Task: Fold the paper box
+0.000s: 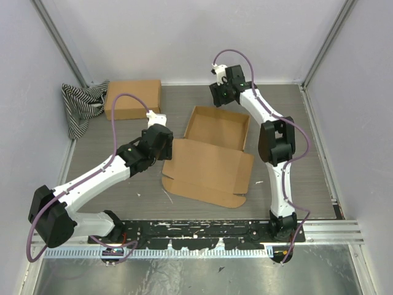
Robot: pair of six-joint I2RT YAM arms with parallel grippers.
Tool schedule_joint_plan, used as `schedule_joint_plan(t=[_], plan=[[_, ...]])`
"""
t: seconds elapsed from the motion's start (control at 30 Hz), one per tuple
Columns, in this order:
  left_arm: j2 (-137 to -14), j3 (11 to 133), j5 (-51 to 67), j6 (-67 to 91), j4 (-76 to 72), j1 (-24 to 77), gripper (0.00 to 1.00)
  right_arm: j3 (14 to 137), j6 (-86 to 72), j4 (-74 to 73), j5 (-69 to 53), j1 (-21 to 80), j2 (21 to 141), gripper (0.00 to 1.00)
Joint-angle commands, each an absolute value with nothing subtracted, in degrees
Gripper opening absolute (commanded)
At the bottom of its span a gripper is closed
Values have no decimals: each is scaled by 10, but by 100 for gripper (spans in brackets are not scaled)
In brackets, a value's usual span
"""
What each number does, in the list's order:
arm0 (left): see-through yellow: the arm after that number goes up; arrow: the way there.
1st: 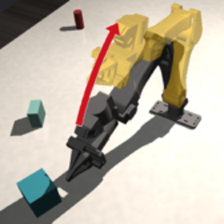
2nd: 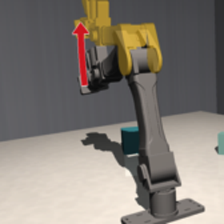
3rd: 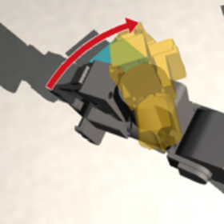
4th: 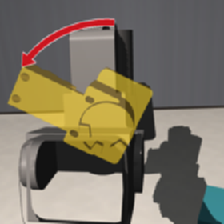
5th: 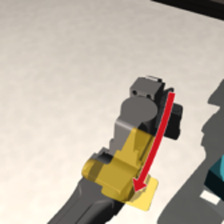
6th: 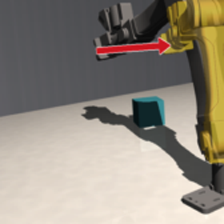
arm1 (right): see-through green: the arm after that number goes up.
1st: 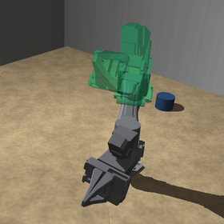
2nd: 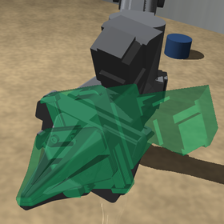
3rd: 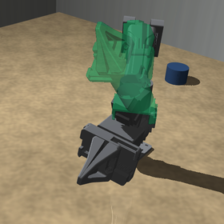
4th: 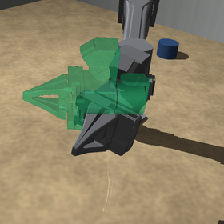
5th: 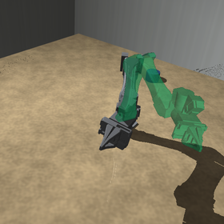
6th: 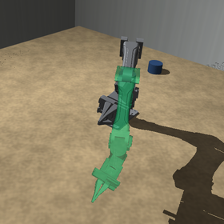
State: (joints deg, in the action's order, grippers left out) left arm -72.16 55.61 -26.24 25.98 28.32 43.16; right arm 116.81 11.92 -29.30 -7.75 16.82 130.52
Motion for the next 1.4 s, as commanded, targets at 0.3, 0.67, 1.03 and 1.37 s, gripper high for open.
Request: schedule_joint_plan(t=[0.3, 0.67, 1.03, 1.37], plan=[[-704, 544, -273, 268, 291, 428, 66, 1203, 198, -342, -174, 179, 1326, 61], [-693, 531, -283, 267, 291, 428, 66, 1235, 168, -341, -155, 183, 1370, 61], [-677, 520, -280, 263, 280, 429, 66, 1136, 39, -325, 117, 130, 1309, 15], [-689, 527, -231, 247, 243, 429, 66, 792, -119, -332, 115, -34, 1065, 19]])
